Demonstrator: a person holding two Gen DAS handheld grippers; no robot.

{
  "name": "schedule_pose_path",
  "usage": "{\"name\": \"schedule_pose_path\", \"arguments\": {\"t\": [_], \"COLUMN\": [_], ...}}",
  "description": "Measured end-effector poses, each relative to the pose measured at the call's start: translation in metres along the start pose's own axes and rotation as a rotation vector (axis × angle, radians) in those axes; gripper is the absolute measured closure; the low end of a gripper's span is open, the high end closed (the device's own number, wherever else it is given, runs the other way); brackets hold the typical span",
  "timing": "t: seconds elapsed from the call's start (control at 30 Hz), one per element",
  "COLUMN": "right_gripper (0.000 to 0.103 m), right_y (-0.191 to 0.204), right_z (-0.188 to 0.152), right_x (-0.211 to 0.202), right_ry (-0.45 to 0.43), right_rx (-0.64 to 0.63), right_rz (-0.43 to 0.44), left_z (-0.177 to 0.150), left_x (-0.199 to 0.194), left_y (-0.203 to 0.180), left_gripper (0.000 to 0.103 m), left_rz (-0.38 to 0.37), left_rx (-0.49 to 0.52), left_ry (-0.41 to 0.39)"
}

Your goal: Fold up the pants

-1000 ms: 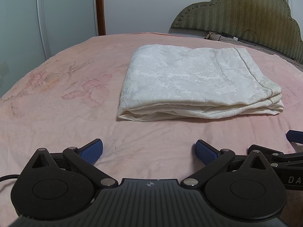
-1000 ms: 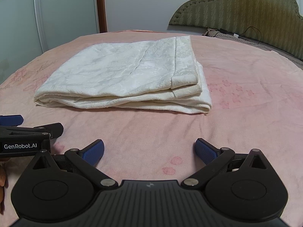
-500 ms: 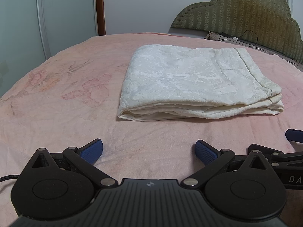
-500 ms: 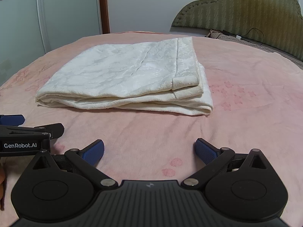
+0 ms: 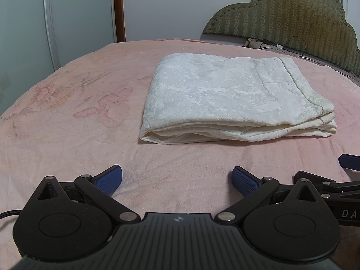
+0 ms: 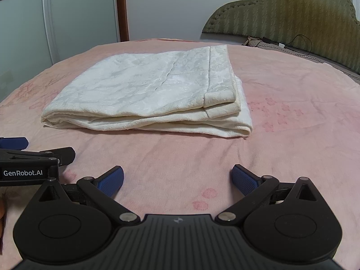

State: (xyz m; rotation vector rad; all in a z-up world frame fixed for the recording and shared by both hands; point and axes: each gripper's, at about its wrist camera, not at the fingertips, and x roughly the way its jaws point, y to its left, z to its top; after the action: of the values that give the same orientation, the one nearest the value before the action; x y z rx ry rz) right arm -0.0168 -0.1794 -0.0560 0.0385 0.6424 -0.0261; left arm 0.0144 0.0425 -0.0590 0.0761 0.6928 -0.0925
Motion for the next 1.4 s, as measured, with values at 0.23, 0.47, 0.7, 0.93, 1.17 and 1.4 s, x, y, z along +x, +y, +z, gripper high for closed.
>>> {"name": "schedule_pose_path", "arguments": {"t": [0.23, 0.47, 0.7, 0.93, 1.17, 1.4], "right_gripper": [0.0, 0.0, 0.0, 0.0, 0.0, 0.0], "right_y": [0.0002, 0.0003, -0.0029, -0.003, -0.0031, -0.0028], "right_z": [-0.0001, -0.0001, 0.0002, 0.0001, 0.0002, 0.0003], "right_x": [0.0001, 0.0001, -0.0004, -0.0004, -0.0004, -0.0003], "right_ry": [0.0, 0.0, -0.002, -0.002, -0.002, -0.002], "right_rx": [0.0, 0.001, 0.005, 0.005, 0.005, 0.005], "right_rz": [-0.001, 0.0, 0.006, 0.006, 0.007, 0.006], "left_z": [-0.0002, -0.0003, -0.0003, -0.0004, -0.0003, -0.0002], "left_x": [-0.0003, -0.0001, -0.0003, -0.0004, -0.0003, -0.0003], "left_y": [-0.0003, -0.0002, -0.0007, -0.0006, -0.0008, -0.0005], "left_gripper": [0.0, 0.0, 0.0, 0.0, 0.0, 0.0], "left_rz": [-0.001, -0.001, 0.0, 0.001, 0.001, 0.001], "left_rx": [-0.001, -0.001, 0.0, 0.001, 0.001, 0.001], "left_ry": [-0.001, -0.001, 0.0, 0.0, 0.0, 0.0]}}
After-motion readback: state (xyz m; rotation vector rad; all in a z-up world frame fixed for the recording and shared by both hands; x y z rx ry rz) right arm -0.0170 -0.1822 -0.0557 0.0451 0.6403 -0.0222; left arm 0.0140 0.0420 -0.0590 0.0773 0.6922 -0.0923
